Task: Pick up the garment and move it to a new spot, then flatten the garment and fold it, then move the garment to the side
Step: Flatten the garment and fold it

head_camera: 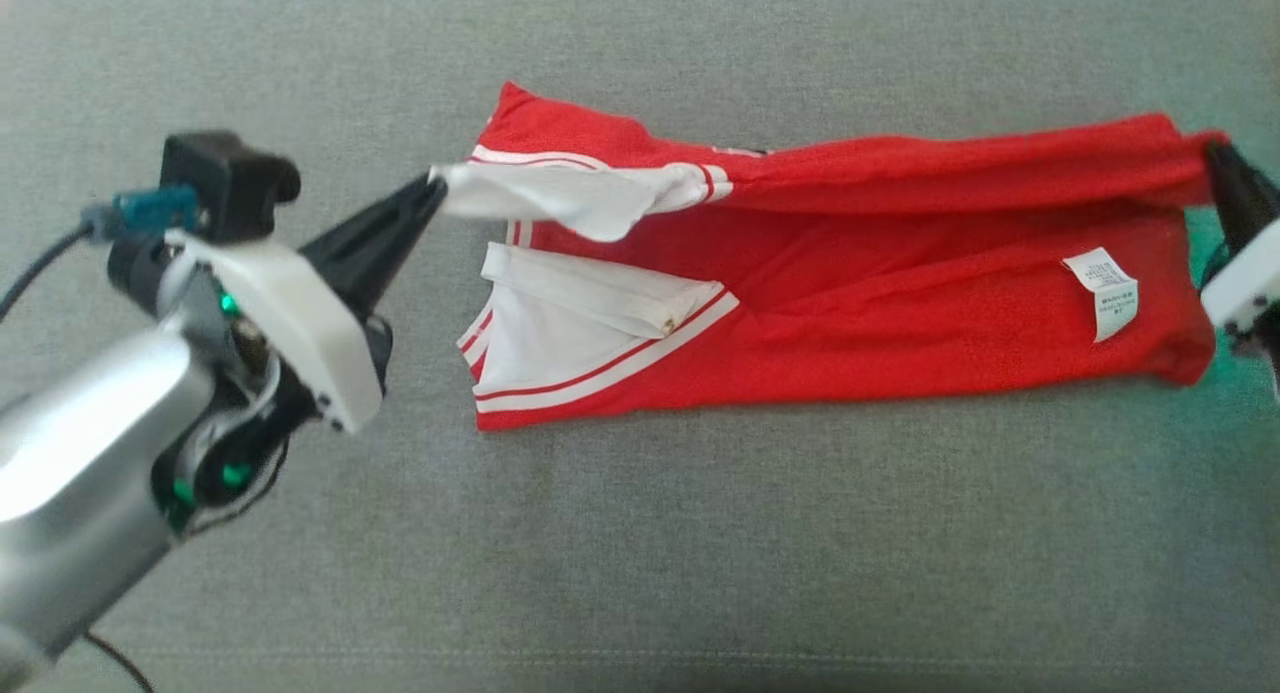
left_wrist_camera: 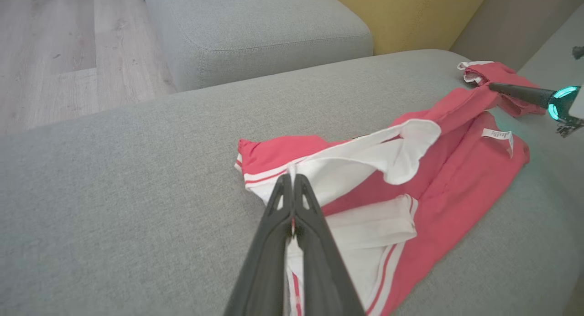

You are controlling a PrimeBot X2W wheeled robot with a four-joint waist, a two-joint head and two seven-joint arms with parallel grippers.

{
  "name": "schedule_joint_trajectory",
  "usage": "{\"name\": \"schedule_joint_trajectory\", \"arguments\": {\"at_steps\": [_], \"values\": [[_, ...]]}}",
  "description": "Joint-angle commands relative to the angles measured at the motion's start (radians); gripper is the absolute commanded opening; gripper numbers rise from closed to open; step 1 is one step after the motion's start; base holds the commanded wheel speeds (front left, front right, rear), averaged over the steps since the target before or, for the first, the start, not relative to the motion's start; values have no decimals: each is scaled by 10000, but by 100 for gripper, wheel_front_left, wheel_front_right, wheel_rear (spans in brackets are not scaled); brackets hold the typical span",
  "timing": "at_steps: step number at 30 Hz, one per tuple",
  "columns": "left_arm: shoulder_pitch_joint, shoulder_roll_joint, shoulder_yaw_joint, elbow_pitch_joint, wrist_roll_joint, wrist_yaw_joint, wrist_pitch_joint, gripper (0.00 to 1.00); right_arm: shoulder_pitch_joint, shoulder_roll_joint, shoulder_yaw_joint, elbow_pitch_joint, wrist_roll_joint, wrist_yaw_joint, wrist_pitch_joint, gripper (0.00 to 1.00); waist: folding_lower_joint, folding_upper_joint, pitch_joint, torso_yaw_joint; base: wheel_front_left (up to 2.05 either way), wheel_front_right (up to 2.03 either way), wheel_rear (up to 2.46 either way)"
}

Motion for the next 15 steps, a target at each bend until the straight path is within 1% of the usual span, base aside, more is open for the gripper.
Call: {"name": "schedule_joint_trajectory", "arguments": {"at_steps": [1,5,10,11,12,13,14,15], "values": [[-131,572,489,-367,-47,152,-108,0,279,-276,-78,-361,15,-9,32,0,0,0,-62,45,0,0,0],[480,677,356,-876,-191,490,-231,0,876,-199,-441,-678,-89,-9,240,0,0,0,-141,107,0,0,0],[1058,436,122,-842,-316,678,-398,0,1358,45,-822,-1003,-275,-9,602,0,0,0,-206,110,0,0,0],[1143,369,94,-781,-331,707,-452,18,1441,100,-886,-1082,-295,-9,675,34,0,0,-242,101,0,0,0],[1143,369,94,-781,-331,707,-452,18,1441,100,-886,-1082,-295,-9,675,34,0,0,-242,101,0,0,0],[1219,312,66,-695,-303,751,-534,73,1521,148,-970,-1150,-325,-9,719,99,0,0,-292,88,0,0,0],[1300,247,52,-596,-273,805,-646,100,1598,192,-1103,-1214,-355,-9,693,100,0,0,-354,74,0,0,0],[1383,182,53,-485,-220,894,-798,100,1695,253,-1220,-1290,-357,-9,675,100,0,0,-442,60,0,0,0]]}}
